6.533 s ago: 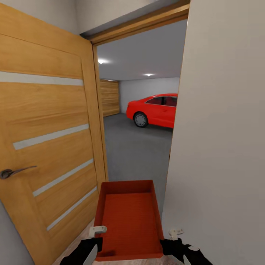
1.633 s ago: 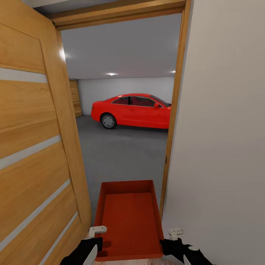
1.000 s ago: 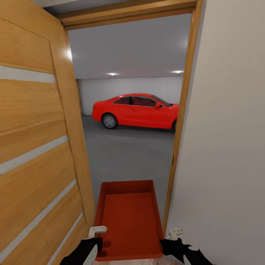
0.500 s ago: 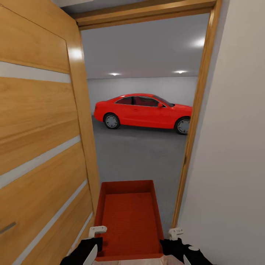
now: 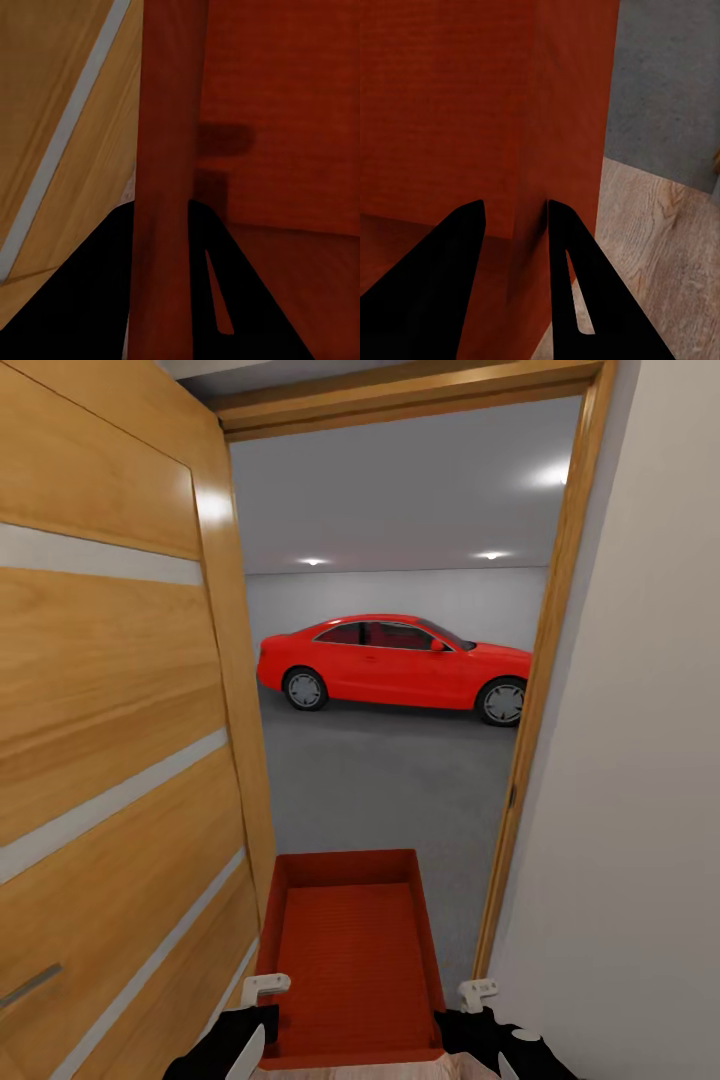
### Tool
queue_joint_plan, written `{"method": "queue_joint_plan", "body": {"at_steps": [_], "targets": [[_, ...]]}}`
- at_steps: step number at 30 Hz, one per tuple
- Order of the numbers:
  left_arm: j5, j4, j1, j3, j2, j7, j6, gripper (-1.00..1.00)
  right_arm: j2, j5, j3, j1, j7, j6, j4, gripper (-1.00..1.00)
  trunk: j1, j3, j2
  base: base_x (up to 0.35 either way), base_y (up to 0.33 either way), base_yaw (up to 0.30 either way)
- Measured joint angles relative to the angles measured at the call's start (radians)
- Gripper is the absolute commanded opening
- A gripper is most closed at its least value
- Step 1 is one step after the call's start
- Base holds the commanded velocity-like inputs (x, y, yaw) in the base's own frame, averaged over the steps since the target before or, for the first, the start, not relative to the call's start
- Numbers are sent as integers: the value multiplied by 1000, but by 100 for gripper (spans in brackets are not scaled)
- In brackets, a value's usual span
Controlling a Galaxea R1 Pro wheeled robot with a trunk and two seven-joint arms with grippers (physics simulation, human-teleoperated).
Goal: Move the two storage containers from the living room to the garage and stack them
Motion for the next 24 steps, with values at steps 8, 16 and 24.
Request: {"method": "queue_joint_plan", "body": {"at_steps": [8, 16, 24], "targets": [[0, 0, 0, 0, 0, 0, 1, -100, 0, 0, 0, 0, 0, 0, 1, -100, 0, 0, 0, 0, 1, 0], [0, 1, 0, 0, 0, 1, 0, -100, 0, 0, 0, 0, 0, 0, 1, -100, 0, 0, 0, 0, 183, 0], [-3, 1, 0, 3, 0, -1, 0, -100, 0, 0, 0, 0, 0, 0, 0, -100, 0, 0, 0, 0, 26, 0]]}}
